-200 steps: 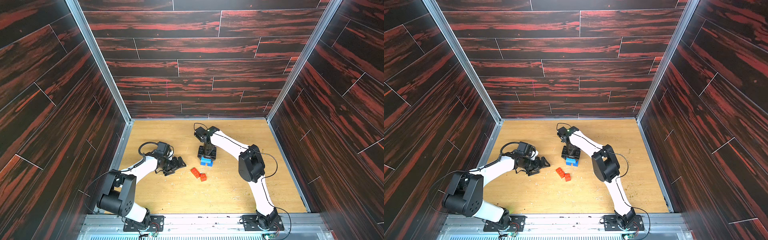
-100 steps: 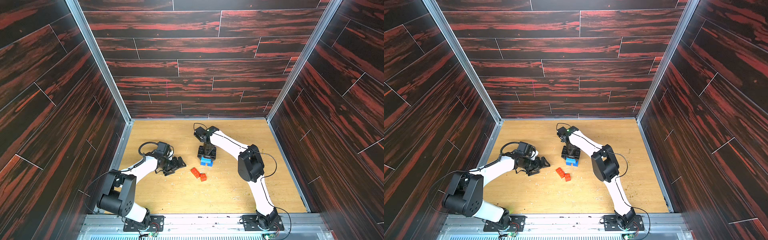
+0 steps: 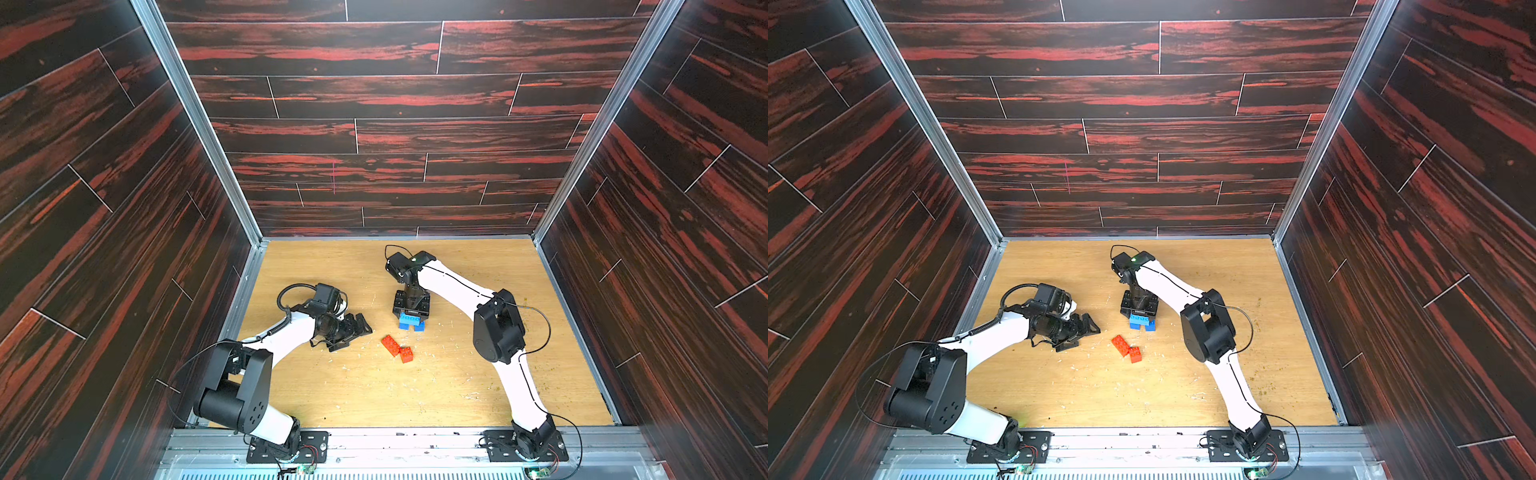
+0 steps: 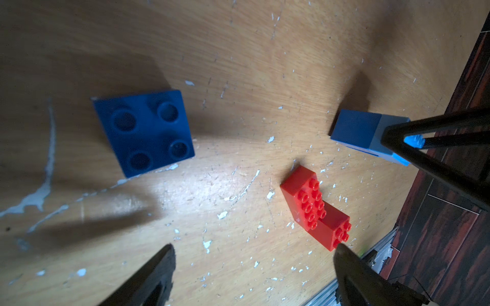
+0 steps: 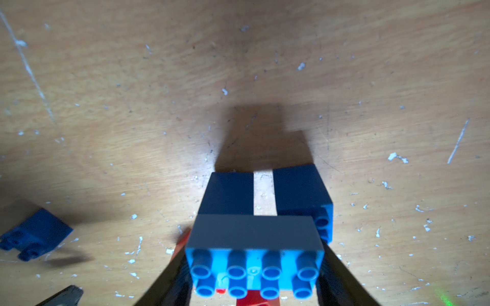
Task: Assemble a giraffe with lego
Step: Assemble the lego brick with the lego brick.
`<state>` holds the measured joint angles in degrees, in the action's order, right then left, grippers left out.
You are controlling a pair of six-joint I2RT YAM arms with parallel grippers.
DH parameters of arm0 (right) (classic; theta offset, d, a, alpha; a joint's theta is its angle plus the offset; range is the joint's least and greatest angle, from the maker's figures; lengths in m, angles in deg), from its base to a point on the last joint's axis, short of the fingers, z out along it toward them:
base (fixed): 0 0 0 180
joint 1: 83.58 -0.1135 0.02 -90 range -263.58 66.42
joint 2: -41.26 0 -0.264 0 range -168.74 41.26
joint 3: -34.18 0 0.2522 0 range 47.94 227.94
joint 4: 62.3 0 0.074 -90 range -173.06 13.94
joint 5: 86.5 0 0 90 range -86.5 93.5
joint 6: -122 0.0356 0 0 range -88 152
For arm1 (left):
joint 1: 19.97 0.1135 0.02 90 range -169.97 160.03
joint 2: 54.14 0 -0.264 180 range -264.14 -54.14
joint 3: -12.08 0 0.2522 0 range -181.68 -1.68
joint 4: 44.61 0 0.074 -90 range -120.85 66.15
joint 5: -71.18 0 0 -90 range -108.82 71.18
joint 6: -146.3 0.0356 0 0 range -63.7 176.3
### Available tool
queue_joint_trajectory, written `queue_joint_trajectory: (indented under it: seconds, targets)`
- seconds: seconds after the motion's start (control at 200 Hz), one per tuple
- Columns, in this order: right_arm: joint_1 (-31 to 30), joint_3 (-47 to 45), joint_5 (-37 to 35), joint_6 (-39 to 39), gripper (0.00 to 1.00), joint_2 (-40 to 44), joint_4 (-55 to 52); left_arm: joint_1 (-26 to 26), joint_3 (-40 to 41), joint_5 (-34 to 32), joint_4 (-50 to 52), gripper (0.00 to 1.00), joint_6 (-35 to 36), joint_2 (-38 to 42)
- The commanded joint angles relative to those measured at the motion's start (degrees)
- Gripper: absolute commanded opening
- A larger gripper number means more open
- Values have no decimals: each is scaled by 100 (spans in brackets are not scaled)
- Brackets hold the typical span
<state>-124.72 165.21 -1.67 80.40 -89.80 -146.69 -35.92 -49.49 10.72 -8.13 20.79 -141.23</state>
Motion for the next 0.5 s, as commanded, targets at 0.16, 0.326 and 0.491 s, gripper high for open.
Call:
queue_joint_trajectory:
  seconds: [0.16,0.326,0.491]
  targets:
    - [-27,8,-42,-61,51,-144,-162,-23,-92,-38,163,94,88,52]
    - [-34,-196,-102,-156,51,-46,-42,-23,-97,-40,171,94,88,45]
    - [-39,-249,20,-348,51,-35,39,-23,-115,-42,171,94,92,21]
